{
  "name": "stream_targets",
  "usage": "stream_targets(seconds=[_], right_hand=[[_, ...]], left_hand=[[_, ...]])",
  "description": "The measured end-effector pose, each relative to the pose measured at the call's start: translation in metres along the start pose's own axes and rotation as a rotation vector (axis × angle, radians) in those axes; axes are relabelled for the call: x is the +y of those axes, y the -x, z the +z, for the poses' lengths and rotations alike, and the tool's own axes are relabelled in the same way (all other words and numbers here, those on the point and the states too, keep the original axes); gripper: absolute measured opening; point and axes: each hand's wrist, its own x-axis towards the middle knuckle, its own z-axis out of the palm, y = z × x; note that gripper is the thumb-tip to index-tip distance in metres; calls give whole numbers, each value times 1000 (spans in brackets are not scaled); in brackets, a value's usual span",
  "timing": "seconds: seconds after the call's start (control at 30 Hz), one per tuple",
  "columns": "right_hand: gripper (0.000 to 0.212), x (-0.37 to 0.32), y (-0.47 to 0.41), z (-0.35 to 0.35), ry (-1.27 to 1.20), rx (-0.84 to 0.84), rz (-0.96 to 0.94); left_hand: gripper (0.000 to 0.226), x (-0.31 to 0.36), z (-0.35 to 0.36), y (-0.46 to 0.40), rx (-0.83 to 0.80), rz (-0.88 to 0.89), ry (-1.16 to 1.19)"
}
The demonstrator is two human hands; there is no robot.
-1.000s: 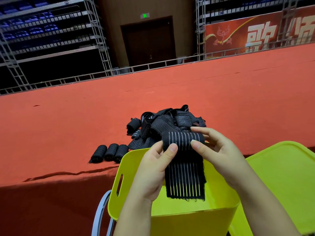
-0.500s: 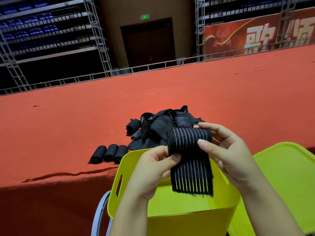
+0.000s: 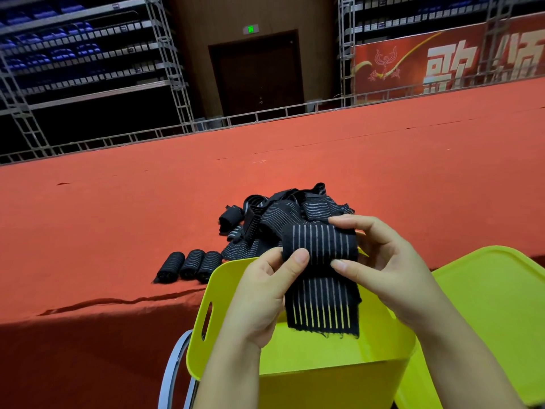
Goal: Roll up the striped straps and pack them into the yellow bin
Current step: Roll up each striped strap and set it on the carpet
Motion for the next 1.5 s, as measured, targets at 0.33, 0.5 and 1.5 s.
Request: stream_targets(seconds=[0.33,0.5,1.5], right_hand=[[41,-7,2,0,41,50,138],[41,-7,3,-2,160,7,28],[39,14,3,19,62,144,222]], left_hand=[[34,-6,-7,3,-51,-10,-126],[51,-4,-7,3,-132,-45,-83],[44,-10,-6,-6,50,-107,384]])
